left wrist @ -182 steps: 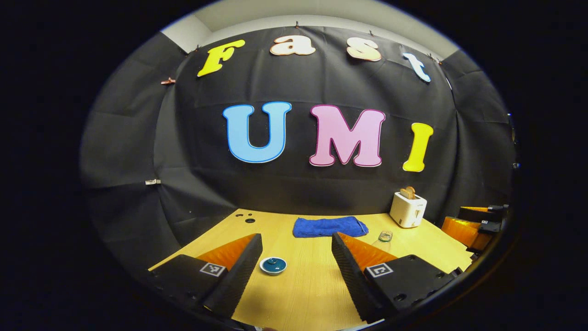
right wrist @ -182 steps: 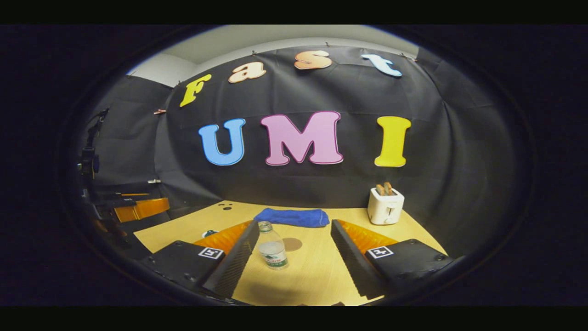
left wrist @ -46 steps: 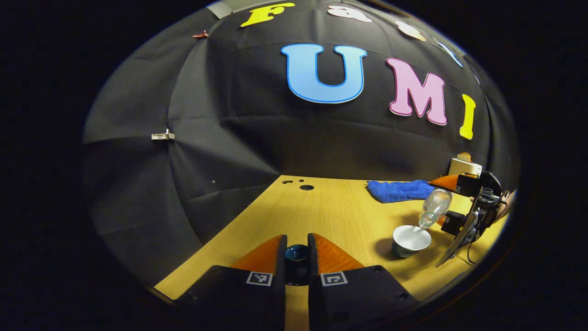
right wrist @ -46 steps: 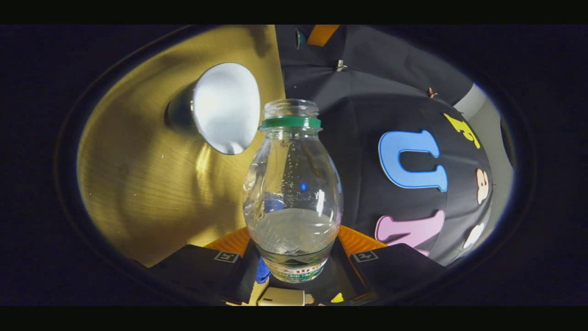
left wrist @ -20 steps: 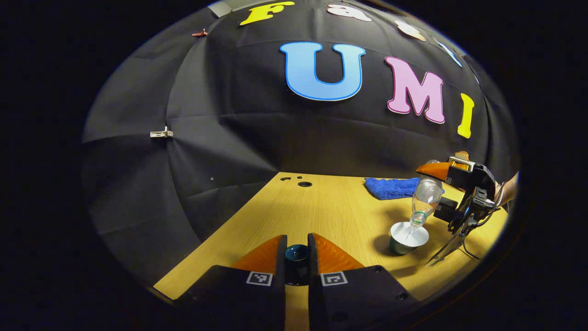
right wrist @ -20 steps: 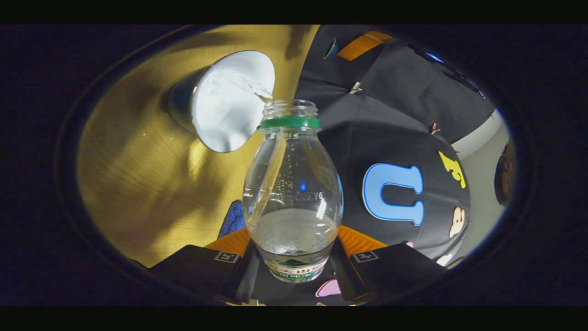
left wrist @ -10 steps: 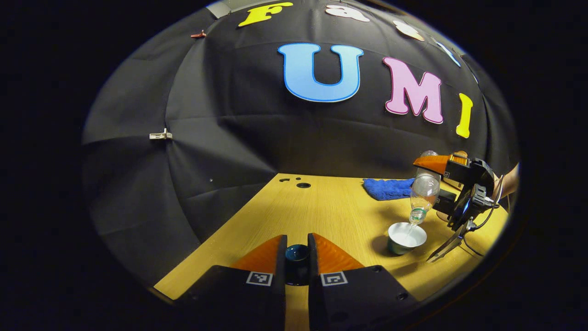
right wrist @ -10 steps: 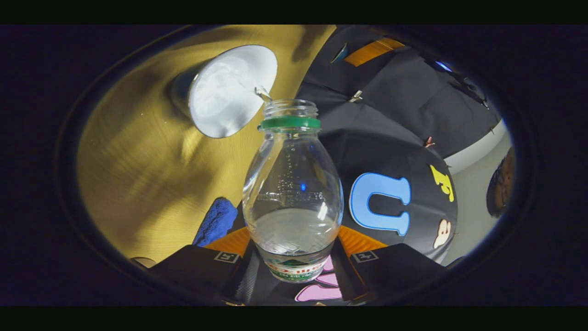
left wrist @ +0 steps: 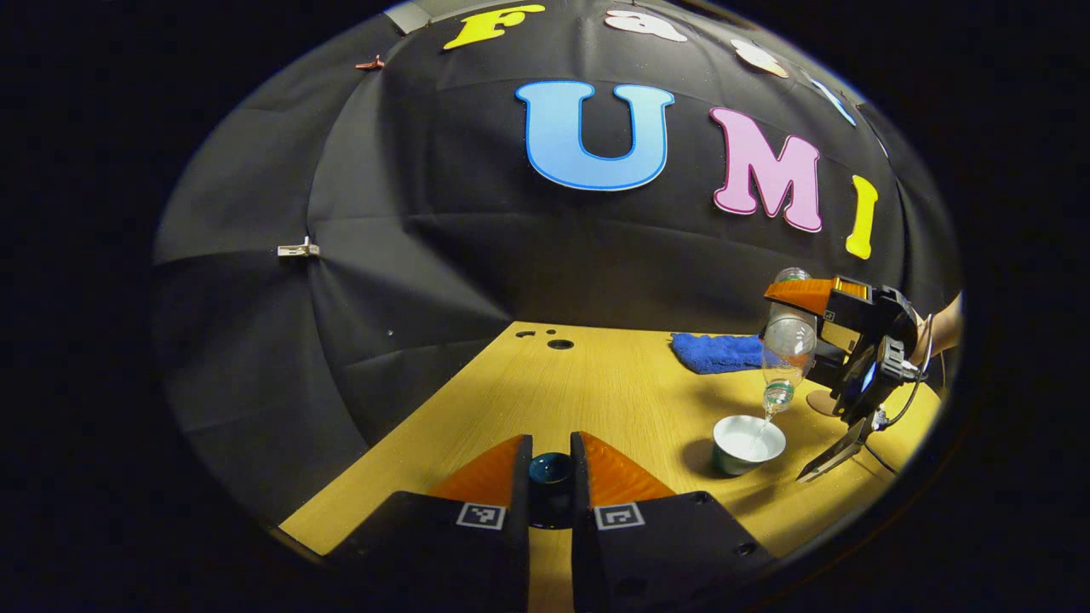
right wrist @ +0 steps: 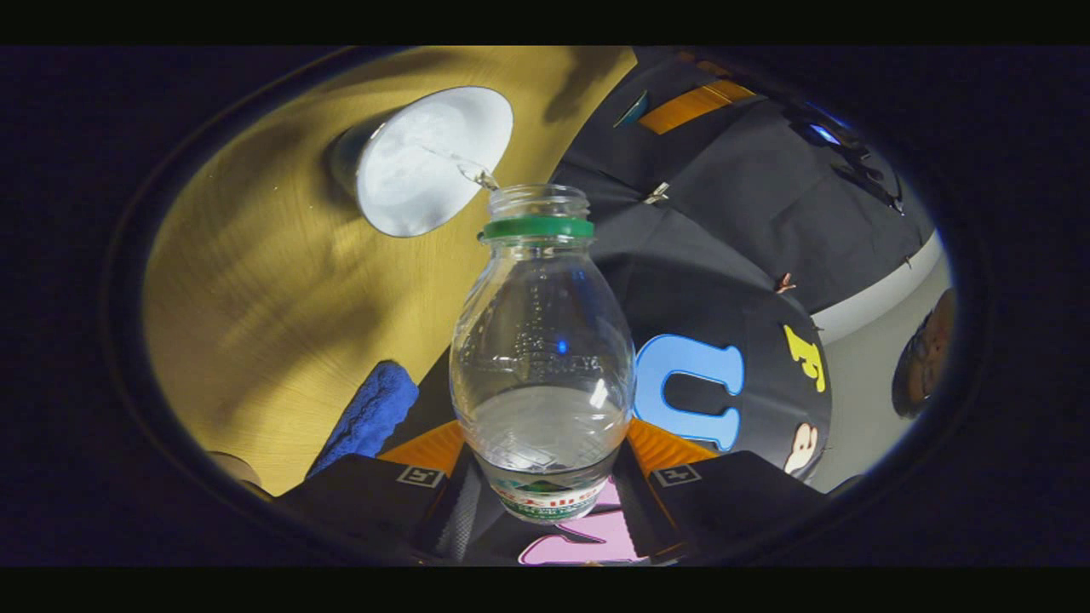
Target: Open the teacup lid with one hand, grasp the water bottle and pour water into the teacup with the other hand; after pouring, place the water bottle on the coaster and then close the teacup lid.
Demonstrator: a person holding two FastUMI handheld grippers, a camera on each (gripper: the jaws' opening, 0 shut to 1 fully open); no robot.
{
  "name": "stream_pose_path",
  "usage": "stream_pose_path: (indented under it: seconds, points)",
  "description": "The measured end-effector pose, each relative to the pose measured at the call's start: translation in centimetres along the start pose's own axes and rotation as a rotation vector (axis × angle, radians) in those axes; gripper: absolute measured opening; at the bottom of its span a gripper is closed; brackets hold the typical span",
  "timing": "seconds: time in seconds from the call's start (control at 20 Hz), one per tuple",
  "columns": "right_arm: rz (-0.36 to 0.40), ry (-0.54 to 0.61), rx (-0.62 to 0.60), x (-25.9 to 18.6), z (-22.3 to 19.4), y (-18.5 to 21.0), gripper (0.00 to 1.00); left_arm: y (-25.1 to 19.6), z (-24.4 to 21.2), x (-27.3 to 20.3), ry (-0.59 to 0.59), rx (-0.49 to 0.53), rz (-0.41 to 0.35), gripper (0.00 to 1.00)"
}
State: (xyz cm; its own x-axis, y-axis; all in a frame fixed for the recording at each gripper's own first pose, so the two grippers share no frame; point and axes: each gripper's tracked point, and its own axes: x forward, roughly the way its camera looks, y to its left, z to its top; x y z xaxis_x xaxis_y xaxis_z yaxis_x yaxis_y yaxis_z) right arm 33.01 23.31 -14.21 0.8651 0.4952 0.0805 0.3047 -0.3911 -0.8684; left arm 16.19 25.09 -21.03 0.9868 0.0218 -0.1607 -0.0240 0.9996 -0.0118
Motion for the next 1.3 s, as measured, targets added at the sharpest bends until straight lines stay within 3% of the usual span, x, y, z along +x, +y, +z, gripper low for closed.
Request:
stream_pose_path:
  seconds: [0.1, 0.2, 0.35, 0.6, 0.7, 0.75, 0.95, 1.0, 1.3]
  points:
    - [-0.002, 0.0, 0.0, 0.1, -0.3, -0.3, 0.73, -0.4, 0.1, 0.0, -0.002, 0.006, -0.003, 0.27]
    - [-0.003, -0.006, -0.002, 0.2, 0.0, -0.3, 0.73, -0.6, 0.2, 0.0, -0.003, 0.01, -0.005, 0.2]
    - [0.002, -0.02, 0.0, 0.1, 0.5, 0.1, 0.73, -1.0, 0.2, -0.1, 0.0, 0.012, -0.006, 0.24]
    - [-0.001, -0.018, -0.001, 0.3, 0.3, -0.2, 0.73, -1.0, 0.2, -0.3, 0.002, 0.014, -0.004, 0.2]
    - [0.002, -0.018, -0.002, 0.3, 0.3, -0.1, 0.73, -1.0, 0.3, -0.4, 0.001, 0.018, -0.002, 0.27]
    - [0.002, -0.02, -0.003, 0.3, 0.4, -0.1, 0.73, -0.9, 0.4, -0.4, -0.001, 0.018, 0.0, 0.24]
    - [0.003, -0.023, -0.001, 0.4, 0.7, -0.1, 0.73, -0.8, 0.6, -0.6, -0.003, 0.018, 0.005, 0.27]
    - [0.005, -0.024, 0.0, 0.4, 0.7, -0.1, 0.73, -0.8, 0.5, -0.6, -0.004, 0.019, 0.007, 0.24]
    - [0.006, -0.027, -0.002, 0.2, 0.9, 0.0, 0.73, -1.1, 0.5, -1.0, -0.003, 0.02, 0.011, 0.24]
